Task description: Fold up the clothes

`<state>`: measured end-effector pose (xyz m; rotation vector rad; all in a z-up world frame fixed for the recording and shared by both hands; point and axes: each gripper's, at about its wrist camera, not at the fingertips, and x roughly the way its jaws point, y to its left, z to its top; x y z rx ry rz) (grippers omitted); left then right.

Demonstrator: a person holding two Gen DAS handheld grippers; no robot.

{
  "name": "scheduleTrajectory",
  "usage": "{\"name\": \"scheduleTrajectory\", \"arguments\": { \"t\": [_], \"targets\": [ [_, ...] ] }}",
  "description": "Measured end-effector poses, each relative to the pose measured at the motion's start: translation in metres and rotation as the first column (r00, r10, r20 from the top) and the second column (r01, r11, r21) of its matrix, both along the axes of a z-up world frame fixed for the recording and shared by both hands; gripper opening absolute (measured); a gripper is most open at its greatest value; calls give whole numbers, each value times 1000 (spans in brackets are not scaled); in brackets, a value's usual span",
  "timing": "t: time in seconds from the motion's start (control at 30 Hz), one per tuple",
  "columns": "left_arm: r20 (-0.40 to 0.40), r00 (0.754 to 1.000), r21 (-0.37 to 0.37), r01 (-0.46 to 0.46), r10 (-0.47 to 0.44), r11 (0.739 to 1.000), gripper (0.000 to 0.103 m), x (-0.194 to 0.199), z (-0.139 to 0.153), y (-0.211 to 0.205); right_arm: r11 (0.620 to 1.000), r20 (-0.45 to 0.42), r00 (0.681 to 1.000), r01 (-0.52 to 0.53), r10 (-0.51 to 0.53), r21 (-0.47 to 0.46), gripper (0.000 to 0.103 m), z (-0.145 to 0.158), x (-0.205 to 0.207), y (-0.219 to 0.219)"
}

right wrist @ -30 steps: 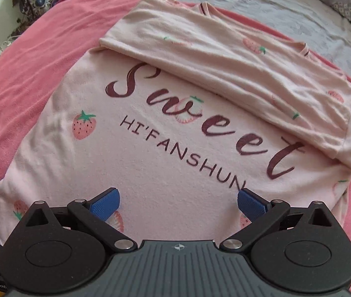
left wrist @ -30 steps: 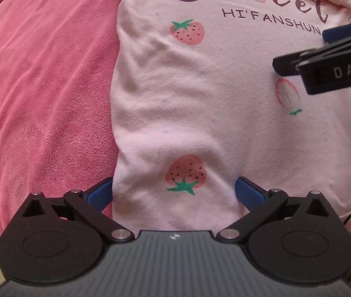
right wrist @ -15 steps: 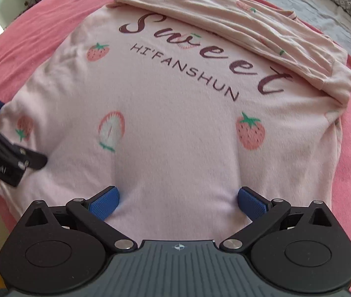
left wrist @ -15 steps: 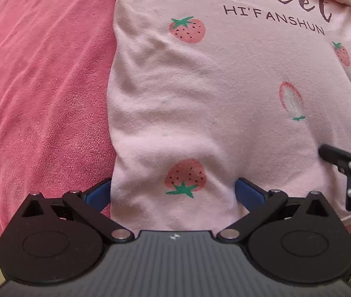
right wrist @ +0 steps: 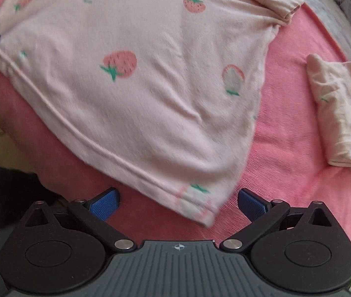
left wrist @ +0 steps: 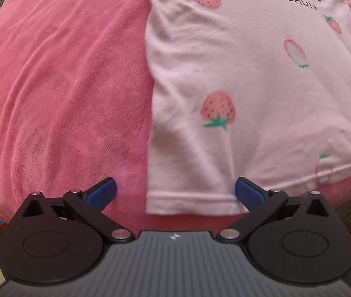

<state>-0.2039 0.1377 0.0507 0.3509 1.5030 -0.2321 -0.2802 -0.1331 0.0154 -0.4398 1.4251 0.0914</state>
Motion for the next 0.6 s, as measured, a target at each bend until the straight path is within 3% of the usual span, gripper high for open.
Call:
{"name": "scheduleTrajectory", "arguments": {
  "t": [0.07, 0.13, 0.27, 0.33, 0.47, 0.6],
  "targets": [
    [87, 996, 26, 33, -35, 999, 100, -17, 13, 8, 999, 44, 999, -17, 16, 35, 102, 10, -12, 2],
    [139, 979, 45, 146, -151, 988, 100, -31, 20, 5, 998, 83, 997, -10, 5, 67, 102, 18, -15, 9],
    [187, 886, 64, 419, -424, 906, 100, -60, 23, -19, 995, 131, 991, -18, 5, 100, 102, 23, -11, 26],
    [177, 873, 77, 448, -454, 891, 100, -42, 22, -26, 993, 137, 991, -23, 6, 118, 102, 22, -7, 32],
    [199, 909, 88, 356, -367, 930, 100, -25, 0, -23, 986, 135, 991, -12, -11, 167, 102, 21, 2, 45],
    [235, 941, 59, 237, -245, 970, 100, -7, 11, -9, 983, 144, 989, 2, -29, 184, 102, 23, 4, 48]
  ]
}}
